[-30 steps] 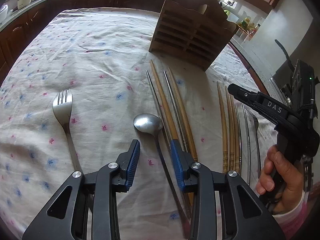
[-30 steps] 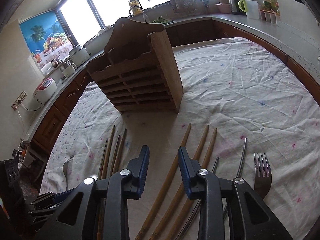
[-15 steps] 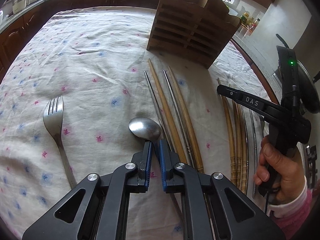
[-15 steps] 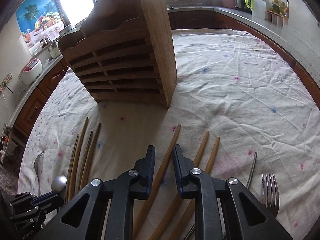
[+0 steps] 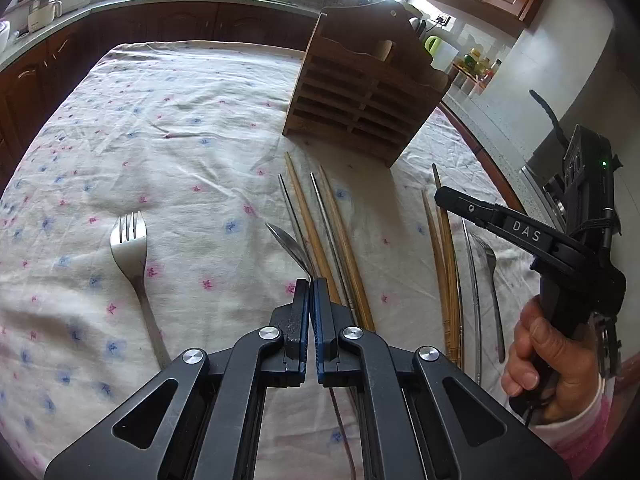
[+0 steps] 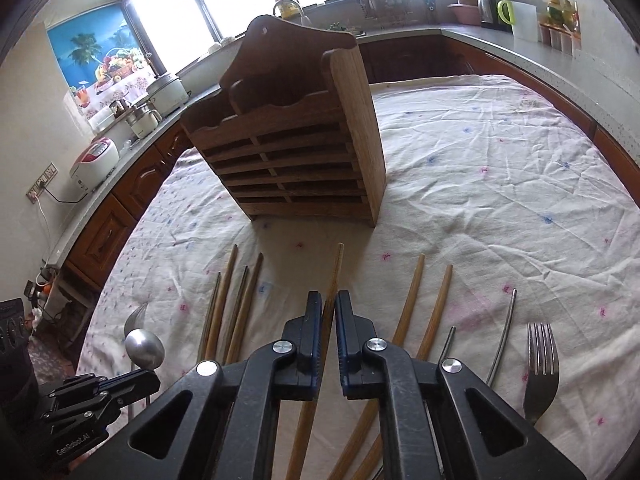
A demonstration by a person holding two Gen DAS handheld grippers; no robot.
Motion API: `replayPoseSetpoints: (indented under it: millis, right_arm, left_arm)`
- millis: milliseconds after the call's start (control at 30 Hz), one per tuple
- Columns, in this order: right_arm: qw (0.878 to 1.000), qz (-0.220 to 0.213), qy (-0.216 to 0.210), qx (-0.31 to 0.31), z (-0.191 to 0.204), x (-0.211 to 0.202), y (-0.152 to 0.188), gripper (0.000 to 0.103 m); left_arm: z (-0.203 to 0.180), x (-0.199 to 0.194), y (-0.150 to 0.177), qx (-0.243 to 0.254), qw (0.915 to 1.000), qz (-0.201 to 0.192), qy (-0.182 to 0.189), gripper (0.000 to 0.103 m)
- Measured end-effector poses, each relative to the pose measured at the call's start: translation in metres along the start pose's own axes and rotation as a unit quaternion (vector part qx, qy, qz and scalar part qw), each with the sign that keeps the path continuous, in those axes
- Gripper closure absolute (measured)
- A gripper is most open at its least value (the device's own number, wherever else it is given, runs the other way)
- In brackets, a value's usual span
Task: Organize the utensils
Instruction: 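Lift the spoon with the left tool over the wooden holder while the right tool carries the chopstick there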
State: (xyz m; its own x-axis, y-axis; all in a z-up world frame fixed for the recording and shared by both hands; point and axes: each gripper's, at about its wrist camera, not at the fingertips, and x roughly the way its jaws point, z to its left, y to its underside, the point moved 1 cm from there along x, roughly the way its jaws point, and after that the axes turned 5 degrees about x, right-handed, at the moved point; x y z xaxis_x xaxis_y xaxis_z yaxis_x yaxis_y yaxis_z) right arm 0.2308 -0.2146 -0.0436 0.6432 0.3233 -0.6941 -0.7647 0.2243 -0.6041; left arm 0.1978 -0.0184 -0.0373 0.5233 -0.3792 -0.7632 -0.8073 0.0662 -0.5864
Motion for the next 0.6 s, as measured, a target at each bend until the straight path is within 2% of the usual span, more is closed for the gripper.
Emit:
replayPoseSetpoints:
  millis: [200, 600]
  right_arm:
    - [0.999, -0.03, -0.036, 0.001, 0.014, -0.04, -0.001, 0.097]
    - [0.994, -0.085, -0.069, 0.003, 0.029, -0.094, -0.009, 0.097]
  left_arm:
    - [0.0, -0.031, -0.004, -0.001, 0.9994, -0.033, 0.013, 0.101]
    - [-0.008, -0.078, -0.013, 0.011, 0.9959, -0.087, 0.023, 0.101]
